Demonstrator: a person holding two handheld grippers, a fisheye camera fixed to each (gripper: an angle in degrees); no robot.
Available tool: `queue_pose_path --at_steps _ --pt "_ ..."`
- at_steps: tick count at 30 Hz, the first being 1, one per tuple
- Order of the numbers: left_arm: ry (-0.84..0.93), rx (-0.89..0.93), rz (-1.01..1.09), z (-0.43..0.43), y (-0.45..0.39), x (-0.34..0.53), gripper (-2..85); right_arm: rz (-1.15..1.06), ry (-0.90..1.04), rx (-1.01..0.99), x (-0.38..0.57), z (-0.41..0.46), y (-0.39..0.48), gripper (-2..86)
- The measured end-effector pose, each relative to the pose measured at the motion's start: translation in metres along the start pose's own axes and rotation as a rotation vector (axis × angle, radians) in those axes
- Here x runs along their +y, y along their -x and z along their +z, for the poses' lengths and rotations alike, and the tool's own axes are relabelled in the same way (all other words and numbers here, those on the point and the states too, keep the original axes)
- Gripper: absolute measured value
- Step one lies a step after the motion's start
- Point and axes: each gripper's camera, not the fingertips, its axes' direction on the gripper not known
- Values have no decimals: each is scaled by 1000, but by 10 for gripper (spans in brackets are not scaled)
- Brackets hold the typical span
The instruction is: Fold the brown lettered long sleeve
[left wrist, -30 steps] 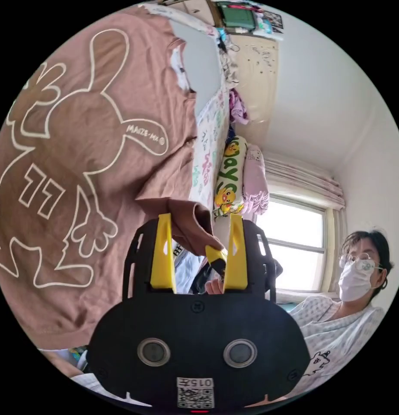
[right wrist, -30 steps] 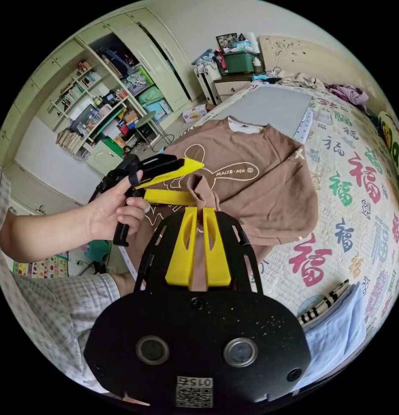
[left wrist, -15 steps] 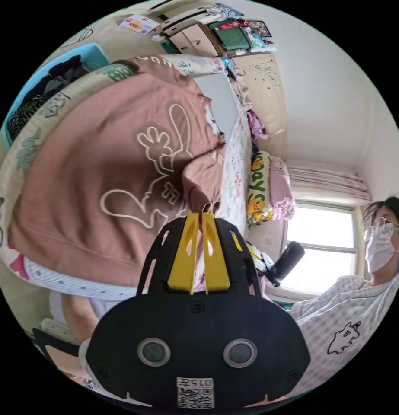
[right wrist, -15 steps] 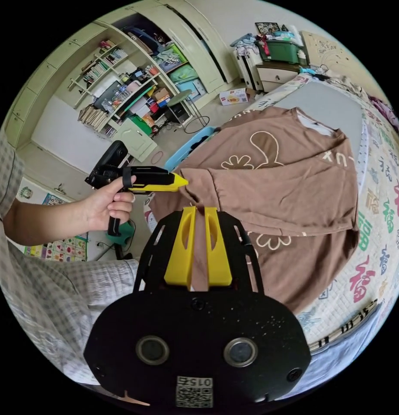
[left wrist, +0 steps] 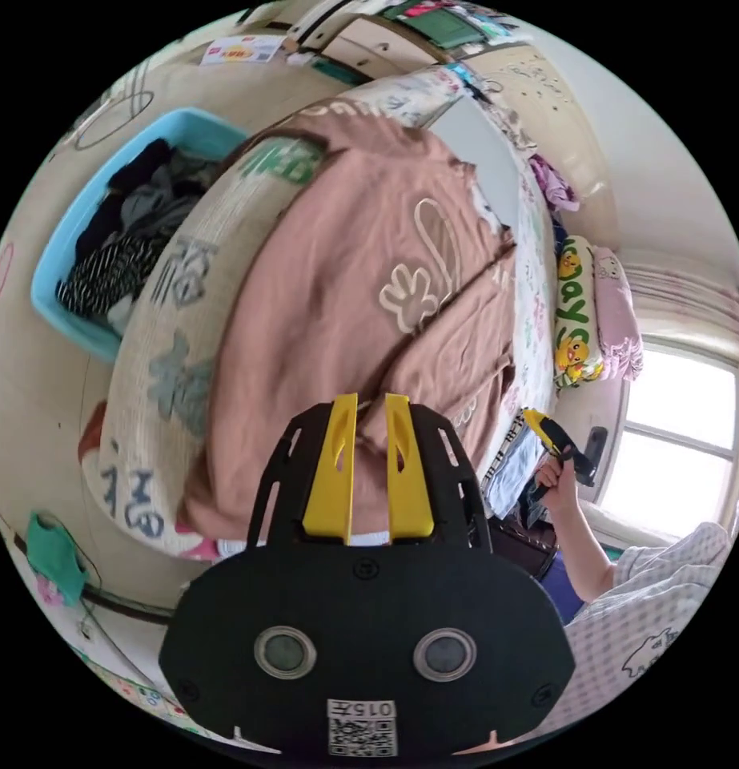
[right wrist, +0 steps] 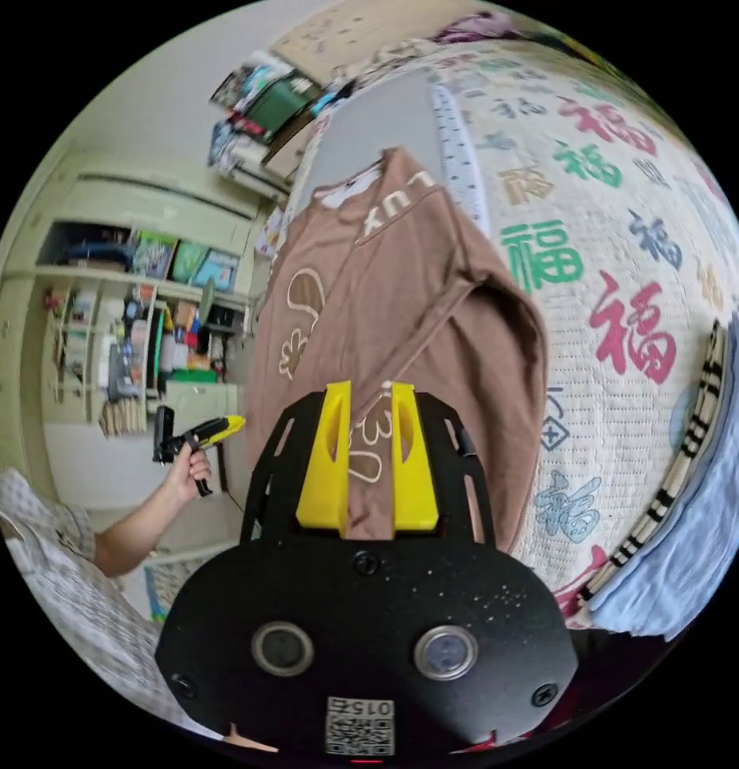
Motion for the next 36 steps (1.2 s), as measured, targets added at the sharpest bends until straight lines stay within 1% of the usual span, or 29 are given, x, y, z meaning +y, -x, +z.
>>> queue_pose_path --at_steps 2,5,7,9,10,12,13,15,18,19,20,21,24,26,28,31,33,36 --pt "-35 27 69 5 -30 -41 69 129 -78 -78 0 -15 -39 94" --pt "-48 114 173 34 -91 -113 87 229 -119 -128 -1 -19 -72 106" --pt "-31 155 208 62 -127 -155 101 280 -121 -155 -2 -17 -91 112" --pt "-14 149 239 103 -172 -204 108 329 -115 -193 -2 -15 -110 116" --pt "-6 146 243 115 -182 -216 108 361 -111 -218 -1 -15 -121 118" --pt "54 149 246 159 -215 -258 108 411 -120 -254 3 -18 -134 118" --pt "65 138 239 169 -221 -267 107 434 -126 -290 6 -20 -142 114" --pt "63 51 236 197 -245 -296 105 456 -115 -332 9 -25 -152 106" --pt "80 -90 272 226 -270 -322 87 479 -97 -353 13 -44 -170 61" --pt "93 -118 287 232 -275 -326 69 486 -91 -339 12 -57 -180 28" --pt "104 -168 337 241 -287 -332 32 466 -90 -338 10 -72 -189 21" --pt "107 -194 402 249 -299 -336 18 456 -89 -338 9 -79 -194 17" --pt "139 -255 494 269 -321 -344 3 454 -71 -342 2 -111 -218 10" --pt "135 -271 506 276 -326 -348 1 488 -52 -379 0 -128 -235 9" --pt "135 -251 484 278 -323 -354 2 477 -59 -381 0 -146 -239 12" --pt "108 -154 392 267 -305 -356 11 449 -87 -411 4 -185 -242 25" --pt "65 -41 382 244 -286 -336 30 409 -93 -443 9 -214 -241 34" --pt "92 -18 339 215 -244 -292 58 308 -38 -407 18 -260 -225 43"
